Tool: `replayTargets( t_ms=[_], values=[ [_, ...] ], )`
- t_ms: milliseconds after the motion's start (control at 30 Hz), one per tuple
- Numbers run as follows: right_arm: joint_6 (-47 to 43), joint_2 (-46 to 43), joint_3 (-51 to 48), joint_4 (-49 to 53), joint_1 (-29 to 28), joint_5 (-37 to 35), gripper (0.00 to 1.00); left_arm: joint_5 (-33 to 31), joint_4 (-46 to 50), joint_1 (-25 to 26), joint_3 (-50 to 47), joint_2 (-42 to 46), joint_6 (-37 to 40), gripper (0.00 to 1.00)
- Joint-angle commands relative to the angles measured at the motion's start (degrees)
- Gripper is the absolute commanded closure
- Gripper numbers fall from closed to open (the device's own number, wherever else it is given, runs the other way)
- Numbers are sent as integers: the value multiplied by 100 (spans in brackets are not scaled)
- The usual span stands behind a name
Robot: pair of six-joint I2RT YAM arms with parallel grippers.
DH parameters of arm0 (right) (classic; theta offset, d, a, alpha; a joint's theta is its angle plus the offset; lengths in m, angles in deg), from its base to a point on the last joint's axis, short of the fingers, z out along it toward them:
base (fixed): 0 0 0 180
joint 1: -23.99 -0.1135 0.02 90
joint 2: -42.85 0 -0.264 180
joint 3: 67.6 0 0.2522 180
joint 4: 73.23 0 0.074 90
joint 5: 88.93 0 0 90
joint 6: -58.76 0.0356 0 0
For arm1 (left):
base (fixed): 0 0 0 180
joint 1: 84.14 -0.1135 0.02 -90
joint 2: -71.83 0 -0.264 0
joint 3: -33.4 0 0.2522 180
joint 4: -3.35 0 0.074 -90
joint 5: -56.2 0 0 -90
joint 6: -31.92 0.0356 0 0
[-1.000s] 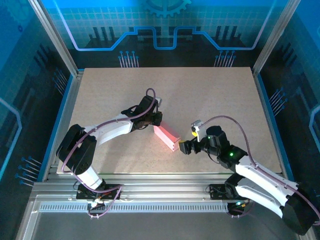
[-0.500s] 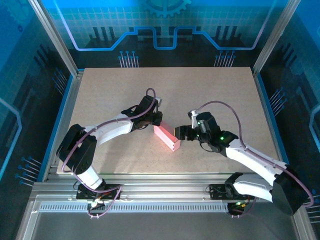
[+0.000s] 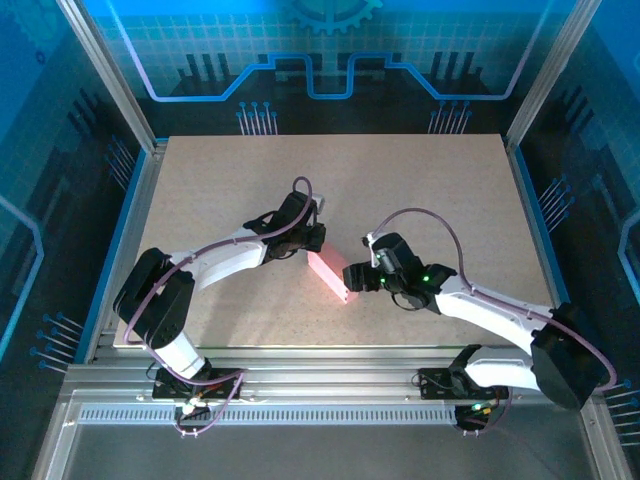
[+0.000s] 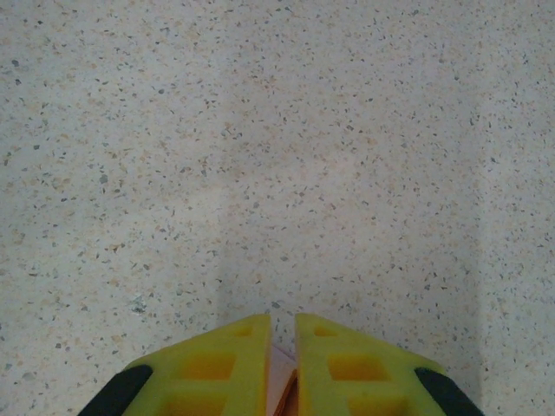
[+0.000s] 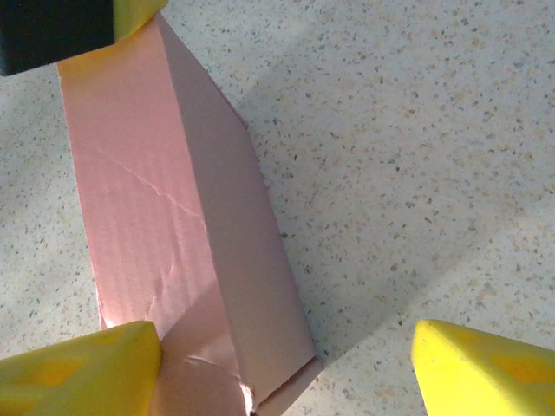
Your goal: Fold the paper box
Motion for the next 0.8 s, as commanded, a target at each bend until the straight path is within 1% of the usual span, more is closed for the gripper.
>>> replayTargets(
  t_ms=[0, 133, 233, 367, 500, 667, 767],
  values=[
    [-137, 328, -329, 213, -58, -490, 22, -95, 555, 29, -380, -216, -148, 84],
    [-163, 513, -522, 5, -94, -681, 22, -131, 315, 29, -708, -157, -253, 85],
    [-191, 448, -633, -68, -87, -767, 23, -130, 161, 29, -941, -157, -369, 85],
    [-229, 275, -825, -302, 26, -524, 25, -119, -61, 33, -1159, -237, -475, 85],
    [-176, 333, -1004, -531, 175, -291, 28, 8, -583, 13, -1489, -255, -601, 86],
    [-200, 393, -1011, -561, 179, -263, 30, 412, -1412, -33, -1999, -305, -781, 87],
    [-250, 330, -1006, -514, 174, -285, 31, 450, -1534, -33, -2154, -275, -900, 87]
  ],
)
